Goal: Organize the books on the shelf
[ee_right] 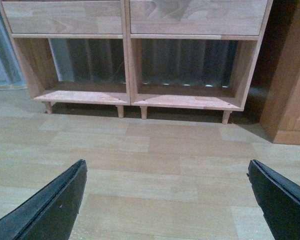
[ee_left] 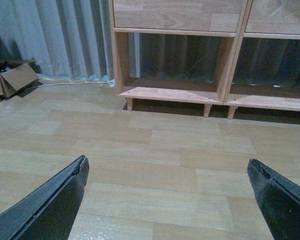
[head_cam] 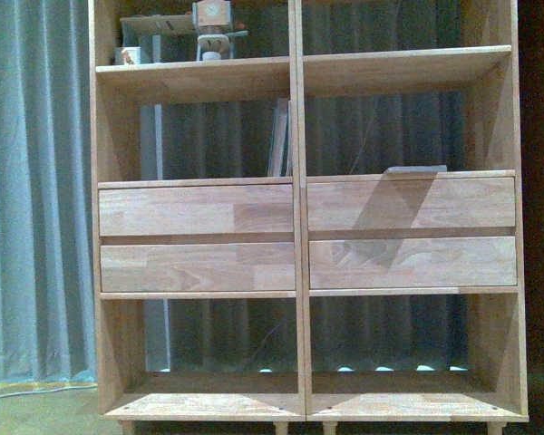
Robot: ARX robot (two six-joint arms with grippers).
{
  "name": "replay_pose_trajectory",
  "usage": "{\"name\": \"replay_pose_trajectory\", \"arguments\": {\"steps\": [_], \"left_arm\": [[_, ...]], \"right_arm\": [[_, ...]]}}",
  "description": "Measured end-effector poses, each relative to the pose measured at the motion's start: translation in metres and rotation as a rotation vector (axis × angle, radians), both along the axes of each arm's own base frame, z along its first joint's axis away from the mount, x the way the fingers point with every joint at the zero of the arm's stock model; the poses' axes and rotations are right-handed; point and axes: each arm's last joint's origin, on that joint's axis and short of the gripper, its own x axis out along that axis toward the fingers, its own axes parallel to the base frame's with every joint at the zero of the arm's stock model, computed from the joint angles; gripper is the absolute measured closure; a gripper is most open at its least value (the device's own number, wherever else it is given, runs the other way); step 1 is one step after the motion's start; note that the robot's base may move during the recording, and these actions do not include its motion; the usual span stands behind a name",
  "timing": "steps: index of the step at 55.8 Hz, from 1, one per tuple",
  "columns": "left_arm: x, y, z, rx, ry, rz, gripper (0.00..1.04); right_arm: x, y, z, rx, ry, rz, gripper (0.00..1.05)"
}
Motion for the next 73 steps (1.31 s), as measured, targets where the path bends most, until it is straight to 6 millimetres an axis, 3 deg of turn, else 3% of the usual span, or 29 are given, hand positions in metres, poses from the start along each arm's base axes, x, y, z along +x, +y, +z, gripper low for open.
{"name": "replay_pose_trajectory", "arguments": {"steps": [73], "left_arm": [[0.0, 0.0, 0.0, 0.0, 0.0, -0.001, 0.07]], "right_arm": [[0.0, 0.0, 0.0, 0.0, 0.0, 0.0, 0.07]]}}
